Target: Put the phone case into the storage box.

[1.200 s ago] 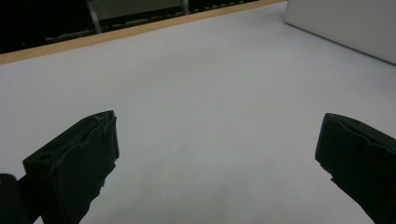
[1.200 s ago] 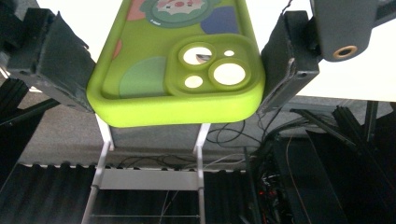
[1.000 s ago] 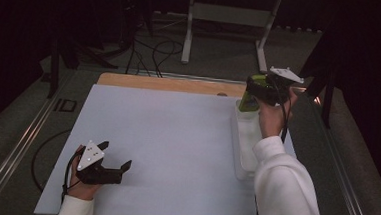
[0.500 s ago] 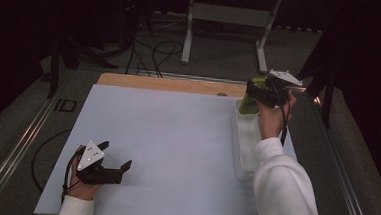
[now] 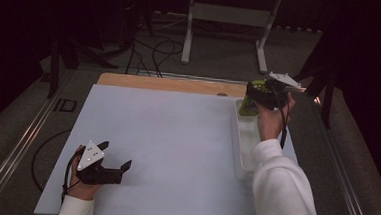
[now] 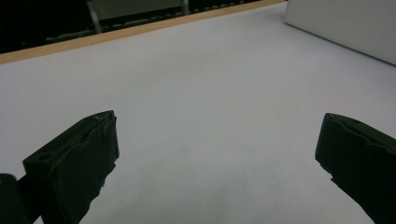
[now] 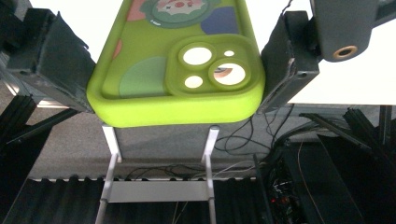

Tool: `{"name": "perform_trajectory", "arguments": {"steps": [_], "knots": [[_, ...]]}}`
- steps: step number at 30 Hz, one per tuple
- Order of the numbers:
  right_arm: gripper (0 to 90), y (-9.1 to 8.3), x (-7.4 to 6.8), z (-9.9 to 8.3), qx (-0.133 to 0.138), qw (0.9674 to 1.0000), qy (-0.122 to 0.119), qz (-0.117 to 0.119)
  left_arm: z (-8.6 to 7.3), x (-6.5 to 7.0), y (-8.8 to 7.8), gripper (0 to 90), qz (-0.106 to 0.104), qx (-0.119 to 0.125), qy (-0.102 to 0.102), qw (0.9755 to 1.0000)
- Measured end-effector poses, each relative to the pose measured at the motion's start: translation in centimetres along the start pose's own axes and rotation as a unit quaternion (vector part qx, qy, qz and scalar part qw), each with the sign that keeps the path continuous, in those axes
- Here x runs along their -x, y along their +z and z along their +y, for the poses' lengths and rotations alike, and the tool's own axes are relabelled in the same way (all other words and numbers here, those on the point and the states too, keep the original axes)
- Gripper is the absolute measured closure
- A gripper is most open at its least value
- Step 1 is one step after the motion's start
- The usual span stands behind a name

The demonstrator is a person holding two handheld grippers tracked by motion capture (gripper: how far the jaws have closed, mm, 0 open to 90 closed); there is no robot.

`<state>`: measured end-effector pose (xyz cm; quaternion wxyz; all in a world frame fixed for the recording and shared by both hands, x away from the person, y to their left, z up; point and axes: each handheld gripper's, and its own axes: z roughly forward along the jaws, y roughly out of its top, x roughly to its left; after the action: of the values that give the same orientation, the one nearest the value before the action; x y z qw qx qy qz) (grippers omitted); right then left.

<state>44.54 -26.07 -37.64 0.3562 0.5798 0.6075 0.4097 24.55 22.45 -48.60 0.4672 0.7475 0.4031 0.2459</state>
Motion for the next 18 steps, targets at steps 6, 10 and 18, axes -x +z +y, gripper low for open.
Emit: {"name": "perform_trajectory", "arguments": {"steps": [6, 10, 18], "knots": [[16.3, 0.23, -0.06, -0.4, -0.003, 1.0, 0.001, -0.002, 0.01, -0.02, -0.02, 0.0, 0.0, 0.0, 0.0, 1.0], [16.3, 0.43, 0.06, -0.67, -0.005, 1.0, 0.003, -0.004, 0.0, -0.06, -0.03, 0.0, 0.0, 0.001, 0.0, 1.0], [16.3, 0.87, 0.09, -0.96, -0.008, 0.9999, 0.003, -0.007, -0.01, -0.07, -0.04, 0.0, 0.001, 0.0, 0.0, 1.0]]}}
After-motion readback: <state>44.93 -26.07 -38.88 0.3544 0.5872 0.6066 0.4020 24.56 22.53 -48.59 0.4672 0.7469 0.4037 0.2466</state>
